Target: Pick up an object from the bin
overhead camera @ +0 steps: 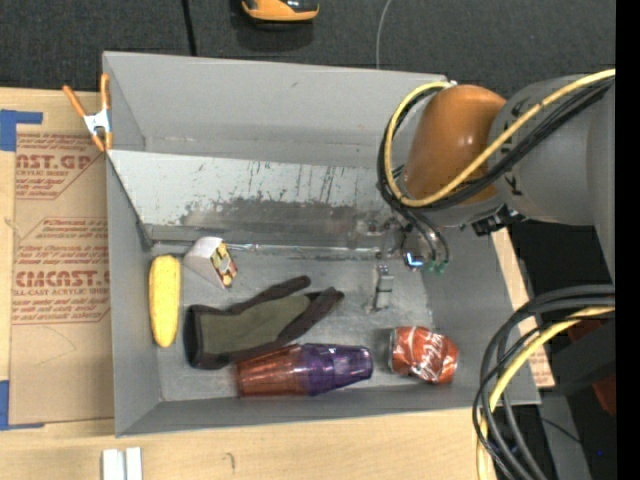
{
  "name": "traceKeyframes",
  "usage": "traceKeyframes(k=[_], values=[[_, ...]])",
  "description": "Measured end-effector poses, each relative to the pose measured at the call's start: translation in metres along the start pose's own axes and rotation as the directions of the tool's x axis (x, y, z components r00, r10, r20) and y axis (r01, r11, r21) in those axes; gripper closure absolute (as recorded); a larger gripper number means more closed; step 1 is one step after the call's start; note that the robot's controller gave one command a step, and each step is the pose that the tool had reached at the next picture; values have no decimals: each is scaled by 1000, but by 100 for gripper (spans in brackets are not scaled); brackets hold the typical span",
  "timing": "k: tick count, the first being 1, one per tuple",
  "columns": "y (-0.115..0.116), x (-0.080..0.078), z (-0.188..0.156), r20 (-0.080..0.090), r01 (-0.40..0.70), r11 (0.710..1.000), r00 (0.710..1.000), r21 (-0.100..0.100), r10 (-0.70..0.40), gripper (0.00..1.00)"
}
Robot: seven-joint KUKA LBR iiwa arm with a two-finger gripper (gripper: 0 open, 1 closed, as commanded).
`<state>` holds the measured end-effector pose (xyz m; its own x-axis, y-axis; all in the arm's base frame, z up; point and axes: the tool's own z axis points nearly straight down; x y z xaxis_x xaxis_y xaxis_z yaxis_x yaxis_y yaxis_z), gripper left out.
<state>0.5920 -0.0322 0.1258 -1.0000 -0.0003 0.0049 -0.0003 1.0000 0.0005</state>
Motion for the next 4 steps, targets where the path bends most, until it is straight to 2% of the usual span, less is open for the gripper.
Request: traceKeyframes(k=[1, 2, 3, 4], values=[[0, -1, -5, 7, 0, 1000, 1000, 1, 0, 0], [58, 10, 35, 8, 141, 990, 990, 2, -141, 0], [78, 7, -4, 6, 287, 958, 958, 2, -287, 0], [90, 4, 15, 8, 262, 965, 965, 1, -262, 0]])
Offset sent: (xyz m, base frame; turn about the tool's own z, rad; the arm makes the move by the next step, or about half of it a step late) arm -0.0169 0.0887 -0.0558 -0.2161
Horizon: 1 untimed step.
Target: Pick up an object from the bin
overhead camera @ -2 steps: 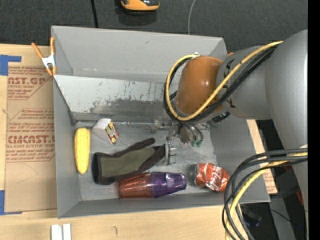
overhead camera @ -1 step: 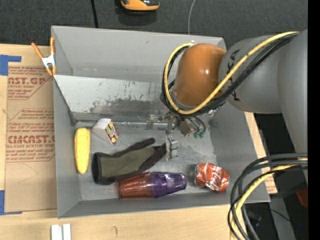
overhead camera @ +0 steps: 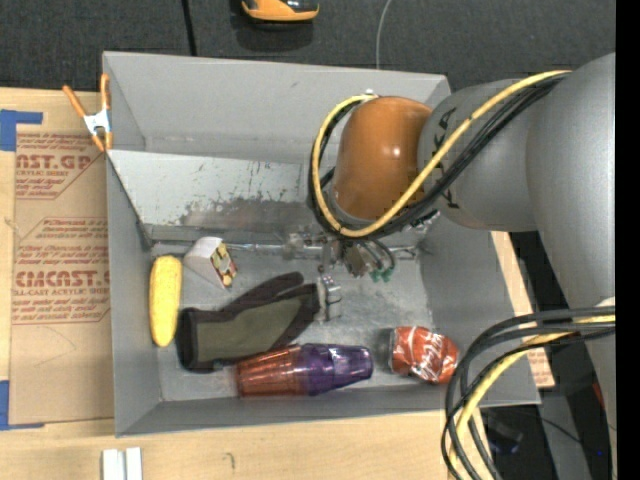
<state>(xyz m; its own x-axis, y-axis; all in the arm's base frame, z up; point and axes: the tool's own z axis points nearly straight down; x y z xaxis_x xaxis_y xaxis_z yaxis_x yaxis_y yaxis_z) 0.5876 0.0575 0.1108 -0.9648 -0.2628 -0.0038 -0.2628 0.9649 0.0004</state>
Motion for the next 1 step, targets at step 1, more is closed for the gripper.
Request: traceKeyframes(k=[1], values=[[7, -3, 37, -2, 154, 988, 988, 0, -154, 0]])
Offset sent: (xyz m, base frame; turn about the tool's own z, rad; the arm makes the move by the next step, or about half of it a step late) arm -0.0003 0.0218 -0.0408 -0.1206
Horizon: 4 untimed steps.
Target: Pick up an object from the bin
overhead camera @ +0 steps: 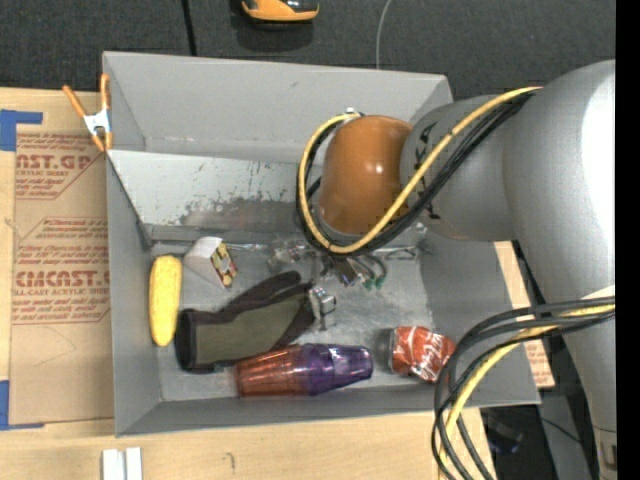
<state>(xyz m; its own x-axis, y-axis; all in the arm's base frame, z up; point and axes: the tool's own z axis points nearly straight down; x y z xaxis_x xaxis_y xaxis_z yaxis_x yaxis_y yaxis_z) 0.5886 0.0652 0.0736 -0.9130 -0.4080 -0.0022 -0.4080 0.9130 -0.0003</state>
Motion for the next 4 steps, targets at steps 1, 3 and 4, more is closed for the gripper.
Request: traceKeyframes(k=[1, 3, 4], values=[[14, -6, 3, 3, -33, 999, 999, -1, 33, 100], [15, -5, 1, -1, -33, 999, 999, -2, 33, 100], [15, -4, -11, -4, -33, 999, 999, -2, 33, 100]])
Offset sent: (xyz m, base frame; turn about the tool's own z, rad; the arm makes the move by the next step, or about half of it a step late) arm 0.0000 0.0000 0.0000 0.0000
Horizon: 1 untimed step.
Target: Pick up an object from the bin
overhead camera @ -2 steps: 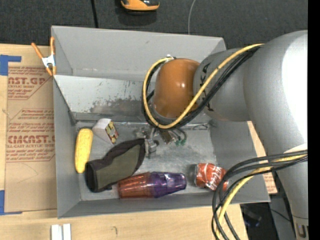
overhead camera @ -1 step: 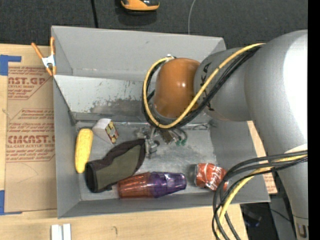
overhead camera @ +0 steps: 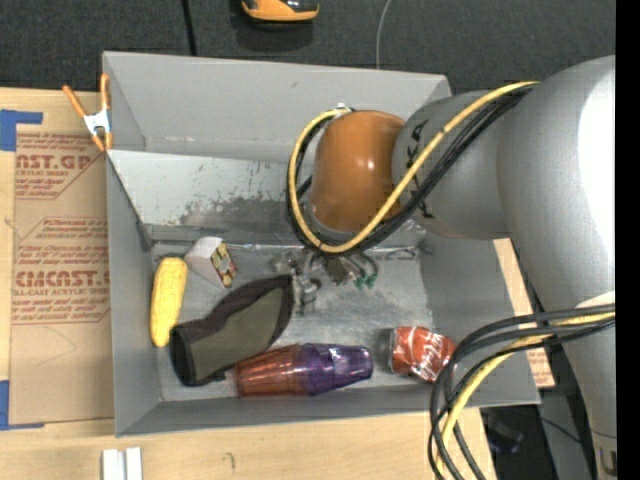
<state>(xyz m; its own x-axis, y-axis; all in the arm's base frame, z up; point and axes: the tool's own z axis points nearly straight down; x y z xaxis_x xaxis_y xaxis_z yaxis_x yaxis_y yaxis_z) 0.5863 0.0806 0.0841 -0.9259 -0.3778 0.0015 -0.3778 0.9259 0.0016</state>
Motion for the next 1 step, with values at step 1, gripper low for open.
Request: traceKeyframes(k=[1], values=[[0, 0, -13, 0, 0, 1000, 1000, 0, 0, 100]])
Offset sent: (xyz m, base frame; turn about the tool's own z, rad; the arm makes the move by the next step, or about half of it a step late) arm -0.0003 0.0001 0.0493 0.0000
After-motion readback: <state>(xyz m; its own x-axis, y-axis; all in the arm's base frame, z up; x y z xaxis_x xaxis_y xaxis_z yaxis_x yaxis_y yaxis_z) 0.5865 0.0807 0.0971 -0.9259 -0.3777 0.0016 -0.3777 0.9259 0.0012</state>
